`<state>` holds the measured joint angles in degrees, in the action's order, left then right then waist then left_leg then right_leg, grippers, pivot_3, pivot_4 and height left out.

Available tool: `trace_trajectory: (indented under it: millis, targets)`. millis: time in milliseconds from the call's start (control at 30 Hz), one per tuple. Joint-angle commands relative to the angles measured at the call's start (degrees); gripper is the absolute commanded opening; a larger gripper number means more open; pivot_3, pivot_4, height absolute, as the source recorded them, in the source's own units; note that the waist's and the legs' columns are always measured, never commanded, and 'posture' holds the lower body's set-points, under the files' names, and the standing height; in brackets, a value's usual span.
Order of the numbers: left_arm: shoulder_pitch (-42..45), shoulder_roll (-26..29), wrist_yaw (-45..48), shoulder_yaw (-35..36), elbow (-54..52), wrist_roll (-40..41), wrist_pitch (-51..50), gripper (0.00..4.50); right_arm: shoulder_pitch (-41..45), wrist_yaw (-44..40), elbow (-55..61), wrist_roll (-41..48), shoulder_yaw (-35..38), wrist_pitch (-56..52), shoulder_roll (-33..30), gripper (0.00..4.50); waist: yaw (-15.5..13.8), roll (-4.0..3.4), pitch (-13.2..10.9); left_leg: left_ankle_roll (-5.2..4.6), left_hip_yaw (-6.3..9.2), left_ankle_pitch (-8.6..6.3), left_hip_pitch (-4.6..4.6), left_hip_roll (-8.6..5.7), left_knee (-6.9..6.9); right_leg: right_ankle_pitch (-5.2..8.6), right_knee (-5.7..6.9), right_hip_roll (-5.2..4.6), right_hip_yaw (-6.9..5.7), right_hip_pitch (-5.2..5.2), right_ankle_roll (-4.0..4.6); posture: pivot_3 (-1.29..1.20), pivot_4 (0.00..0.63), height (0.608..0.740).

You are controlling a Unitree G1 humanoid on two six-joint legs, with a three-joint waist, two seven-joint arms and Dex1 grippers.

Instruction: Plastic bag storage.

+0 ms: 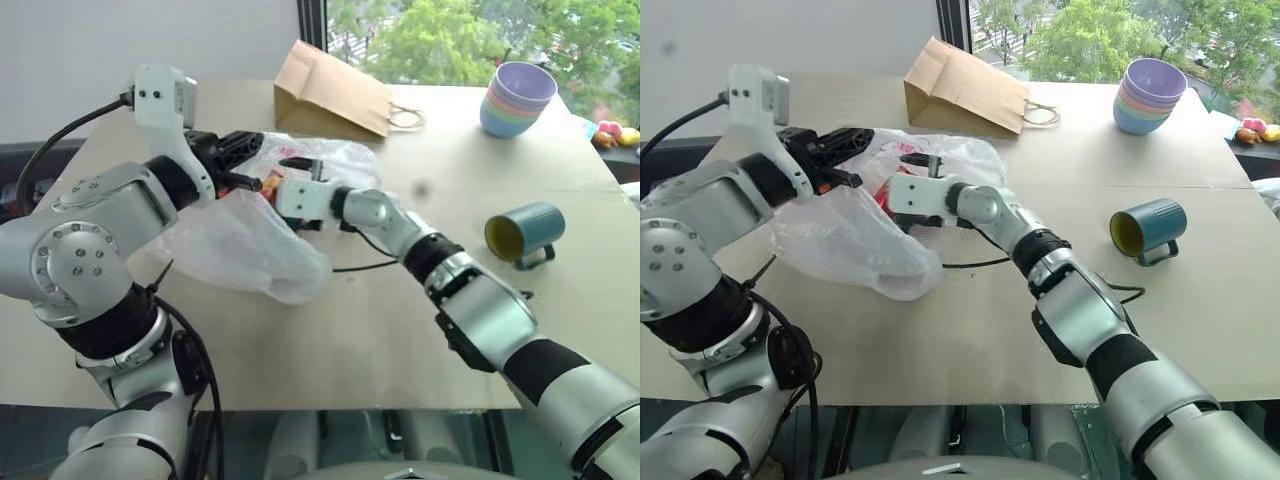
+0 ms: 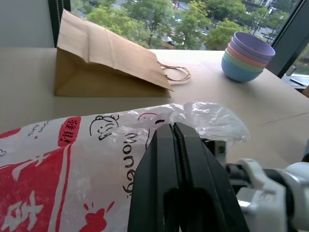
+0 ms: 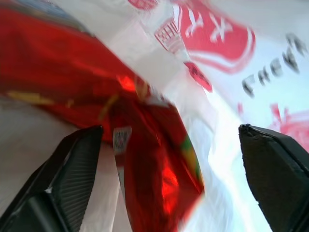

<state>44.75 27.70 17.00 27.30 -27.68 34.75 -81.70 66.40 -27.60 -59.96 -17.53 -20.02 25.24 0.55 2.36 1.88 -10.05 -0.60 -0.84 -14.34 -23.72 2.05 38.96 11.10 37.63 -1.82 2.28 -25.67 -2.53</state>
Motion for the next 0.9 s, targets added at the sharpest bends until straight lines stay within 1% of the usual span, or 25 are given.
trace_trajectory:
  millis: [33,67,133,200,233,300,333,367,433,467,533,567,600,633,700,767,800,833,900]
  targets:
    - [0.4,-0.4,0.2,-2.3,4.8,-1.6,7.3,0.0,-10.3,-8.9,26.7,9.9,6.0,-13.2,-5.7,4.39,-0.4,0.01,0.0,0.0,0.05,0.0,-0.02,0.0,0.0,0.0,-0.01,-0.01,-0.05,0.02,0.0,0.0,0.15,0.74]
    - [0.6,-0.7,0.5,-3.1,6.2,-1.7,8.6,0.0,-13.9,-10.8,35.2,12.2,7.1,-18.7,-7.3,4.39,-0.5,0.0,0.0,-0.01,0.06,-0.01,-0.03,0.0,0.0,0.0,-0.03,-0.04,-0.08,0.03,0.0,0.0,0.15,0.74]
    - [0.6,-1.2,0.8,-4.7,8.0,-2.1,11.2,0.0,-19.3,-13.4,48.8,16.1,8.4,-28.1,-9.9,4.39,-0.5,0.0,0.0,-0.03,0.06,-0.01,-0.08,-0.01,0.0,0.0,-0.04,-0.06,-0.08,0.01,0.0,0.0,0.15,0.74]
    - [0.7,-1.8,1.6,-6.3,9.2,-1.8,13.2,0.0,-24.6,-16.0,62.3,22.6,10.5,-37.9,-13.0,4.39,-0.5,-0.02,0.0,-0.04,0.01,-0.01,-0.08,-0.06,0.0,0.0,-0.05,-0.03,-0.05,-0.01,-0.01,0.0,0.15,0.74]
    - [0.7,-1.9,2.0,-7.0,9.6,-1.6,13.9,0.0,-26.4,-16.5,67.4,25.3,11.5,-42.1,-14.1,4.39,-0.4,-0.02,0.0,-0.04,0.02,-0.02,-0.07,-0.05,0.0,0.01,-0.04,0.0,-0.06,-0.01,0.0,0.0,0.15,0.74]
    - [0.1,-1.0,3.7,-8.6,9.5,-0.9,14.7,0.0,-30.0,-14.4,76.3,27.7,14.4,-48.0,-16.3,4.39,-0.1,-0.03,0.0,-0.04,-0.03,-0.02,-0.03,-0.01,-0.02,0.01,-0.04,0.07,-0.01,-0.01,0.0,0.0,0.15,0.74]
    - [-0.1,-0.7,4.7,-9.0,9.7,-0.4,15.2,0.0,-33.4,-13.1,82.2,28.2,17.8,-52.1,-19.2,4.39,-0.1,-0.02,0.0,-0.04,-0.08,-0.02,-0.01,-0.01,-0.02,0.01,-0.02,0.09,0.0,-0.01,-0.01,0.0,0.15,0.74]
    - [-0.3,-0.1,5.6,-9.6,10.3,-0.6,16.1,0.0,-36.9,-11.2,88.4,26.4,21.2,-57.2,-22.6,4.39,-0.4,-0.04,0.0,-0.05,-0.16,-0.02,0.01,0.0,-0.02,0.02,-0.01,0.13,0.03,-0.01,-0.02,0.0,0.15,0.74]
    - [-0.9,1.0,7.1,-10.8,11.5,-1.4,18.7,0.0,-42.5,-6.3,98.0,20.4,25.5,-71.4,-29.4,4.39,-0.9,-0.05,0.0,-0.05,-0.29,-0.01,0.0,-0.02,-0.02,0.04,-0.02,0.11,-0.05,0.03,-0.02,0.0,0.15,0.74]
    - [-1.3,1.4,7.5,-11.1,12.1,-1.7,19.8,0.0,-45.1,-3.5,100.8,17.2,27.1,-76.6,-31.6,4.39,-1.3,-0.04,0.0,-0.05,-0.31,-0.01,-0.03,-0.04,0.0,0.04,-0.03,0.1,-0.05,0.02,-0.02,0.0,0.15,0.74]
    - [-1.8,1.4,7.8,-11.5,13.4,-1.8,21.3,0.0,-50.6,1.5,105.4,11.3,28.0,-85.4,-36.1,4.39,-1.5,-0.03,0.0,-0.05,-0.42,-0.01,0.0,-0.05,0.02,0.06,-0.07,0.08,0.02,0.02,-0.03,0.0,0.15,0.74]
    - [-1.9,1.3,7.8,-11.9,13.9,-1.8,21.9,0.0,-52.8,4.1,107.4,9.6,28.4,-88.8,-35.9,4.39,-1.6,-0.04,0.0,-0.05,-0.43,-0.01,0.01,-0.05,0.02,0.07,-0.07,0.1,0.03,0.02,-0.02,0.0,0.15,0.74]
    - [-2.0,1.2,8.1,-12.5,14.5,-1.9,22.2,0.0,-54.9,7.4,109.7,7.9,28.7,-93.5,-33.3,4.39,-1.5,-0.01,0.0,-0.06,-0.43,-0.01,0.01,-0.02,0.05,0.2,-0.07,0.15,0.05,0.02,0.16,0.0,0.15,0.74]
    - [-1.9,1.2,8.2,-13.0,15.0,-1.9,22.4,0.0,-56.4,9.9,111.2,6.8,28.4,-96.2,-31.2,4.39,-1.5,0.02,0.1,-0.06,-0.44,-0.01,0.03,0.01,0.06,0.25,-0.05,0.19,0.06,0.02,0.13,0.0,0.15,0.74]
    - [-1.6,1.3,9.0,-14.3,16.4,-2.3,23.7,0.0,-58.0,14.2,111.6,5.6,26.2,-97.7,-26.4,4.39,-1.2,-0.02,0.1,-0.05,-0.44,-0.01,0.06,0.09,0.06,0.28,0.0,0.32,0.12,0.0,-0.01,0.0,0.15,0.74]
    - [-0.7,1.1,9.4,-15.3,17.9,-2.6,25.1,0.0,-57.5,19.9,106.1,2.4,23.1,-95.3,-23.7,4.39,-0.9,-0.02,0.1,-0.05,-0.48,-0.01,0.1,0.09,0.07,0.3,0.02,0.34,0.19,0.0,-0.04,0.0,0.15,0.74]
    - [-0.3,0.9,9.4,-15.5,18.3,-2.5,25.5,0.0,-56.4,21.8,103.5,2.0,23.4,-94.6,-21.9,4.39,-0.9,-0.03,0.1,-0.05,-0.48,0.0,0.1,0.09,0.11,0.32,0.02,0.34,0.19,0.01,-0.03,0.0,0.15,0.74]
    - [0.1,0.9,9.4,-15.7,18.7,-2.6,25.8,0.0,-55.7,23.6,100.5,1.0,23.1,-93.0,-21.5,4.39,-0.9,-0.02,0.1,-0.05,-0.48,0.0,0.07,0.08,0.16,0.33,0.02,0.33,0.19,0.01,0.0,0.0,0.15,0.74]
    - [0.4,1.0,9.4,-15.9,18.8,-2.4,26.1,0.0,-54.2,25.8,96.2,0.2,23.3,-89.3,-21.2,3.87,-0.9,-0.03,0.1,-0.06,-0.49,0.0,0.02,0.06,0.23,0.31,-0.01,0.31,0.2,0.01,0.0,0.0,0.15,0.74]
